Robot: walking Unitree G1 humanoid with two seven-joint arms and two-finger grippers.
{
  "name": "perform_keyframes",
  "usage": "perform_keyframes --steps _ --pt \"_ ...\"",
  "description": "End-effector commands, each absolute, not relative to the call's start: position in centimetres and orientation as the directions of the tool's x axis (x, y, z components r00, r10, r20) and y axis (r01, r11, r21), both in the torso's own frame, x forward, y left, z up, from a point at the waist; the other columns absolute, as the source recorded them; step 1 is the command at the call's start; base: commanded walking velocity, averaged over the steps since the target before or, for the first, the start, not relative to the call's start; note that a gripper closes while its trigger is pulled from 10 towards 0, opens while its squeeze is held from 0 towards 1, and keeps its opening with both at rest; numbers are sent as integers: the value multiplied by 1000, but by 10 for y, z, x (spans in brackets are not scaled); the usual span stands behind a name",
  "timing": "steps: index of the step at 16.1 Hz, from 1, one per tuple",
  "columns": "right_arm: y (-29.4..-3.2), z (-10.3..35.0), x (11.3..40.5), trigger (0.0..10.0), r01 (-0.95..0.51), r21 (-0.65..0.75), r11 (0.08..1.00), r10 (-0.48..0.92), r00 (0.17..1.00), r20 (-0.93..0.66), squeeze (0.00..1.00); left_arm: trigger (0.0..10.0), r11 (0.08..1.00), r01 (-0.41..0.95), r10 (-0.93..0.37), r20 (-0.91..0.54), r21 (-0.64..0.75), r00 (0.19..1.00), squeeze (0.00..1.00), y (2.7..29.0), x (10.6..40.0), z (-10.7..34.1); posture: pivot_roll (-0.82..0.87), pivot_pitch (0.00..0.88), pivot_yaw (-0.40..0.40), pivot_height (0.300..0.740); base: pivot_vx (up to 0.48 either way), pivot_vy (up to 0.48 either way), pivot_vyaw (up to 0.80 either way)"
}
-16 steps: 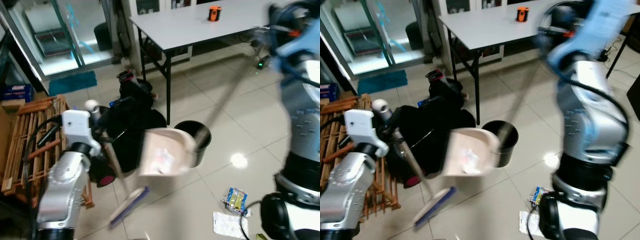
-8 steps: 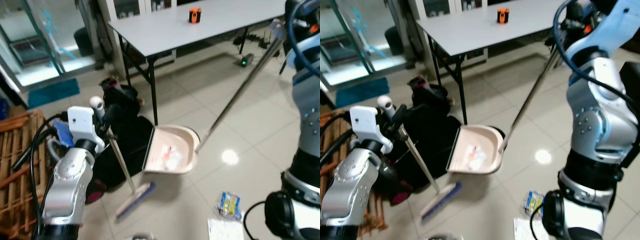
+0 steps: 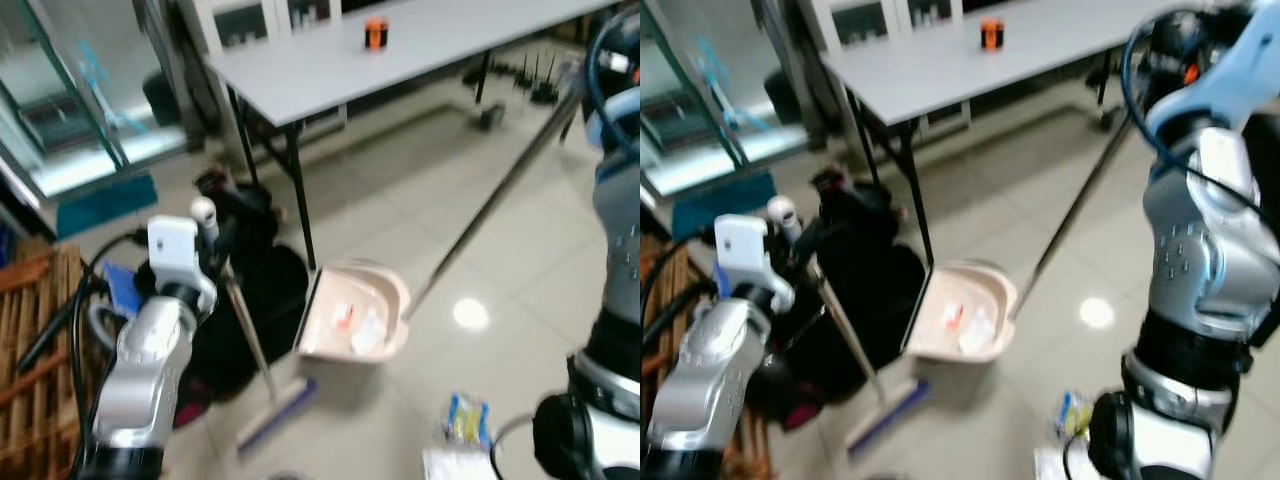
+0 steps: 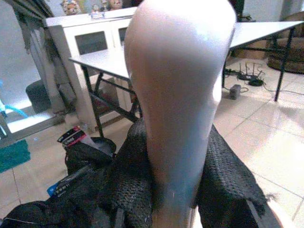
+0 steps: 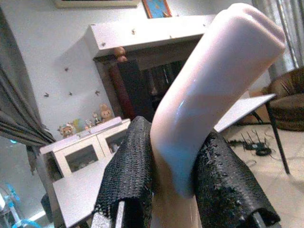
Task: Sweep floor
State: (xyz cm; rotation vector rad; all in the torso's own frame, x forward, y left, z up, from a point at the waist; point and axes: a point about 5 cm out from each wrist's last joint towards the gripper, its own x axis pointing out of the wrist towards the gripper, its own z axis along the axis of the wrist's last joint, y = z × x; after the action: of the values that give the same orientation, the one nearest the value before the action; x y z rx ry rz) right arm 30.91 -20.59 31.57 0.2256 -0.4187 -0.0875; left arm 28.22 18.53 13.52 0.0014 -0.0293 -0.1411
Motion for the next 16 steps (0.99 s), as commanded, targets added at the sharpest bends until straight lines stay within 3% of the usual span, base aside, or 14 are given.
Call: perform_keyframes --steps 1,7,16 --pt "-194 320 307 10000 -22 240 970 -89 894 439 0 10000 992 116 -119 73 40 990 0 192 284 145 49 0 107 740 364 0 0" --pt "-188 314 309 10000 -28 232 972 -77 898 433 0 10000 994 99 -102 76 40 992 0 196 282 144 51 0 99 740 366 0 0" --pt "-173 312 322 10000 -67 150 986 -14 876 481 0 10000 999 -7 3 103 40 995 0 209 266 145 125 0 -13 740 365 0 0"
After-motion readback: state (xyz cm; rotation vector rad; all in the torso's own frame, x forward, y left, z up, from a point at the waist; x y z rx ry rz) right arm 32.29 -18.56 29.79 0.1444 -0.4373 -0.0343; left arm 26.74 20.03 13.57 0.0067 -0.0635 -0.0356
